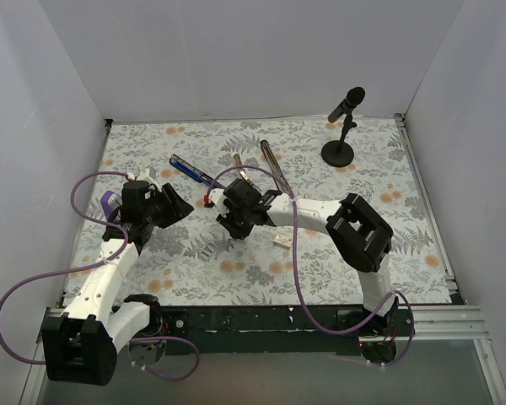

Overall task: Unload the staples from the stapler
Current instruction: Pick up the staple from the center of the board.

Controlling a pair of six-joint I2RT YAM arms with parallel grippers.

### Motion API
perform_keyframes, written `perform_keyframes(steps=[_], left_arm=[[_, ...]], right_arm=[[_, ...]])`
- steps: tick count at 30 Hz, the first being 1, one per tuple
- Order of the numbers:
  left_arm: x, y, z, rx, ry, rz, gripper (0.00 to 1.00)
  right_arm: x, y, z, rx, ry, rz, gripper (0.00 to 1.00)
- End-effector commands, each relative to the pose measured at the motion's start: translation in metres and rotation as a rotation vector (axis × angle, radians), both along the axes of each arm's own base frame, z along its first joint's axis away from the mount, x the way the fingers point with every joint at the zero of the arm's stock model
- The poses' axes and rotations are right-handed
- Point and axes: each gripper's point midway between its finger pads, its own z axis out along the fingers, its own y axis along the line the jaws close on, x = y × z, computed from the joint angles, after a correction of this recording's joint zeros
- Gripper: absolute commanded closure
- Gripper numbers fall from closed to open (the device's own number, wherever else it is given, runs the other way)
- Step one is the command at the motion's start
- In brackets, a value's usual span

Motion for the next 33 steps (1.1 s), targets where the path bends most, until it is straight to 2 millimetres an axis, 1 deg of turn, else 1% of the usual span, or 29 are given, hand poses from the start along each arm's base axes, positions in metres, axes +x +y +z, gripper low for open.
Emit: perform_keyframes(steps=[1,6,13,14,17,23,24,25,26,28,30,31,32,33], left_arm=[[-0.001,0.0,0.003,-0.002,-0.018,-0.005,0.54],[-0.001,0.001,0.004,0.0,-0.021,-0.002,0.54],[0.0,0.003,0.005,0.003,-0.025,0.01,0.54],[-0.001,0.003,0.005,0.004,-0.025,0.01,0.54],[-0.001,0.003,0.004,0.006,-0.023,0.009,0.54],[0.0,0.004,0.005,0.006,-0.027,0.016,0.54],[0.0,0.003,0.005,0.002,-0.026,0.013,0.54],[-0.001,0.002,0.004,-0.003,-0.021,0.005,0.54],[-0.002,0.0,0.004,-0.009,-0.019,0.001,0.54],[-0.003,-0.004,0.004,-0.038,-0.005,-0.006,0.54],[-0.008,-0.014,0.003,-0.088,0.024,-0.04,0.54],[-0.01,-0.018,0.005,-0.12,0.035,-0.048,0.53],[-0.015,-0.028,0.006,-0.162,0.054,-0.091,0.51],[-0.017,-0.032,0.007,-0.187,0.065,-0.108,0.49]], right_arm=[[0.001,0.01,0.005,0.011,-0.018,0.02,0.71],[-0.002,0.007,-0.001,-0.008,-0.021,0.022,0.72],[-0.006,0.002,-0.008,-0.032,-0.038,0.032,0.75],[-0.009,0.001,-0.011,-0.037,-0.035,0.036,0.75],[-0.01,0.002,-0.01,-0.03,-0.035,0.037,0.78],[-0.01,0.008,0.007,0.02,-0.045,0.041,0.89],[-0.012,0.009,0.008,0.031,-0.04,0.047,0.95],[-0.012,0.012,0.014,0.056,-0.049,0.051,0.97],[-0.012,0.012,0.016,0.063,-0.052,0.05,0.99],[-0.011,0.013,0.022,0.083,-0.066,0.048,0.99],[-0.009,0.012,0.028,0.096,-0.088,0.039,0.99],[-0.008,0.01,0.034,0.107,-0.104,0.034,0.99],[-0.005,0.012,0.039,0.128,-0.124,0.032,0.99],[-0.004,0.012,0.044,0.14,-0.144,0.031,0.99]])
